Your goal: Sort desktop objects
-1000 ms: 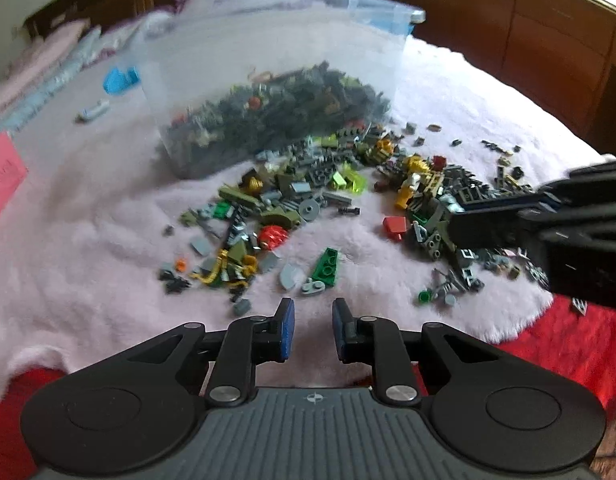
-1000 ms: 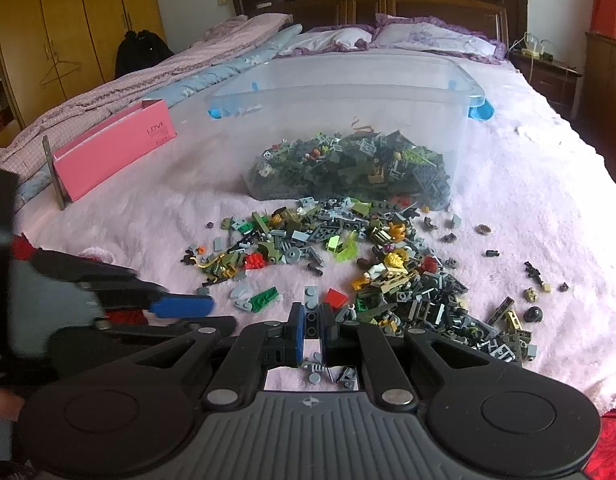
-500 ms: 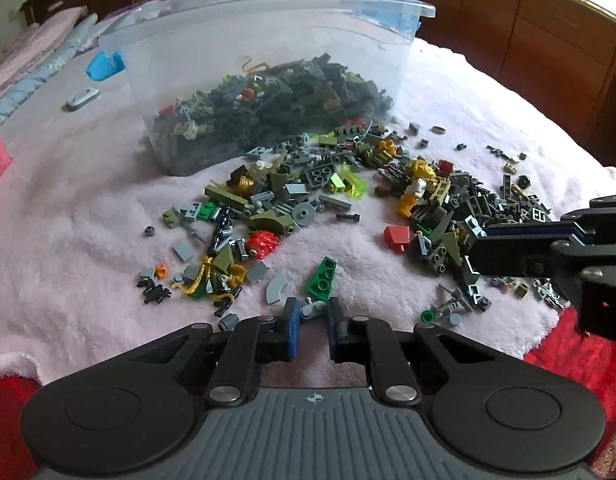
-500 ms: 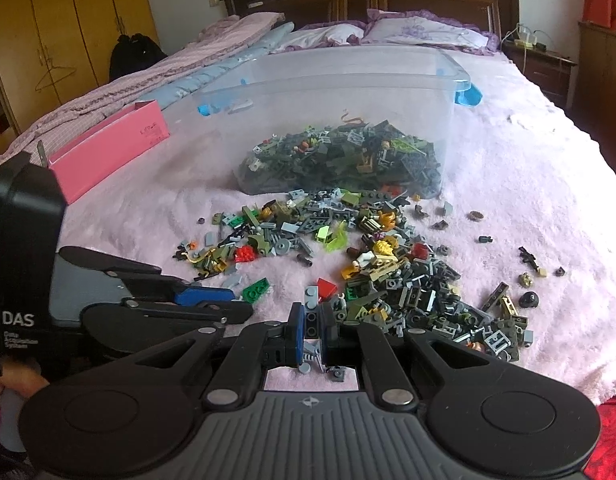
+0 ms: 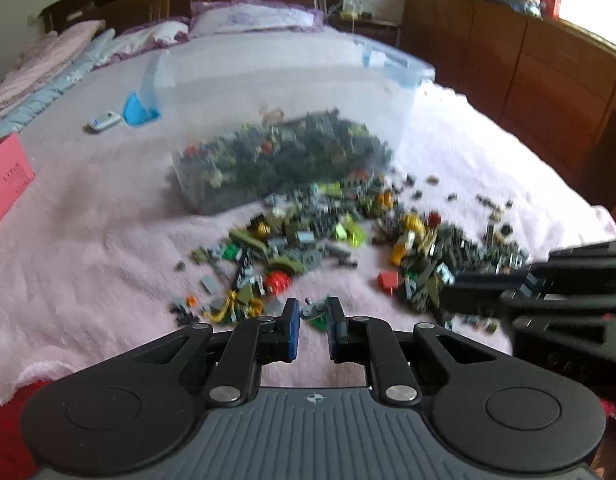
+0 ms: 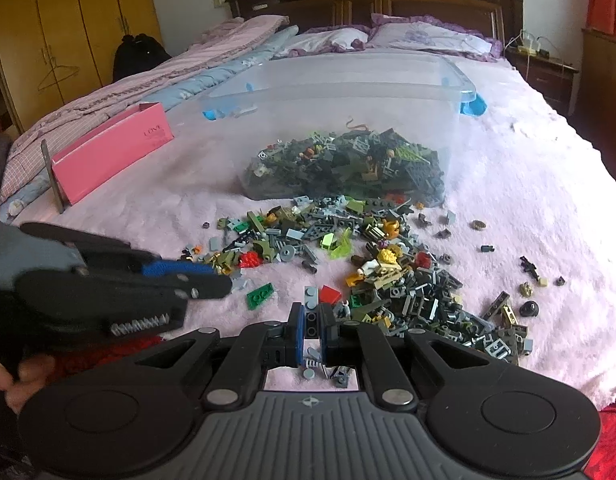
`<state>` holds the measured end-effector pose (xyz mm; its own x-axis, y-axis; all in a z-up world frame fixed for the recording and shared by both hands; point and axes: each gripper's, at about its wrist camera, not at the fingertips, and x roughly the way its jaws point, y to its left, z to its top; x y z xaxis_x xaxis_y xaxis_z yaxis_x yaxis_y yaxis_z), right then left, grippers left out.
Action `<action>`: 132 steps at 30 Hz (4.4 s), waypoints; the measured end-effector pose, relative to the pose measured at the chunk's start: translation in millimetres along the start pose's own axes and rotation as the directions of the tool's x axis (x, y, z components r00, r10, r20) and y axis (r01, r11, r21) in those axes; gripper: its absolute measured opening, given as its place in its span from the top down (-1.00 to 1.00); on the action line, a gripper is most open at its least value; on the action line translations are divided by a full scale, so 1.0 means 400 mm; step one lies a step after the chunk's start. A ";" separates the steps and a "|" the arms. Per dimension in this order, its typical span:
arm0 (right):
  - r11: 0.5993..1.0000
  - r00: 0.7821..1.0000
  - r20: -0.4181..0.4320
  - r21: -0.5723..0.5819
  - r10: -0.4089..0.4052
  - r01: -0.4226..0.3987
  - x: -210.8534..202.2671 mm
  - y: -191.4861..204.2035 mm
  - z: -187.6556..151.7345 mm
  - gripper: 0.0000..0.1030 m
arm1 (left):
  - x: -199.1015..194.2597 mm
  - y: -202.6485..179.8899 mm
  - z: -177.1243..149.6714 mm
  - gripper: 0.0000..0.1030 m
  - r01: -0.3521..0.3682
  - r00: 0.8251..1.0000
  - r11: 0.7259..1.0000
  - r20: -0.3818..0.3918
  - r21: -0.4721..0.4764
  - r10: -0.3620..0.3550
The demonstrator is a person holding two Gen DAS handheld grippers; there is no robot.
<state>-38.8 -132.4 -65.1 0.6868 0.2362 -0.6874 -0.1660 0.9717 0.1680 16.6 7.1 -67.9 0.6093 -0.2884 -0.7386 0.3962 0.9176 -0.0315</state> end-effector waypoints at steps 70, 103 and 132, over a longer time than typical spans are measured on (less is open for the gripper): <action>0.998 0.966 0.256 -0.048 -0.022 0.035 0.053 -0.062 0.396 0.85 | 0.020 0.051 0.377 0.70 -0.063 0.964 0.997 0.257 -0.035 0.070; 1.000 1.000 -0.011 -0.024 -0.012 0.011 0.148 -0.040 0.140 0.66 | 0.000 0.092 0.072 -0.03 -0.081 0.996 0.995 0.034 -0.050 0.083; 0.997 0.994 -0.112 -0.073 0.018 -0.026 0.292 0.000 0.119 0.68 | 0.099 0.081 -0.066 0.74 -0.062 0.992 0.996 -0.114 -0.065 0.054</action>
<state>75.3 -104.7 -111.8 0.5998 0.2524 -0.7593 -0.2354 0.9626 0.1340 35.6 32.8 -115.9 0.5478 -0.2051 -0.8110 0.3122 0.9496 -0.0293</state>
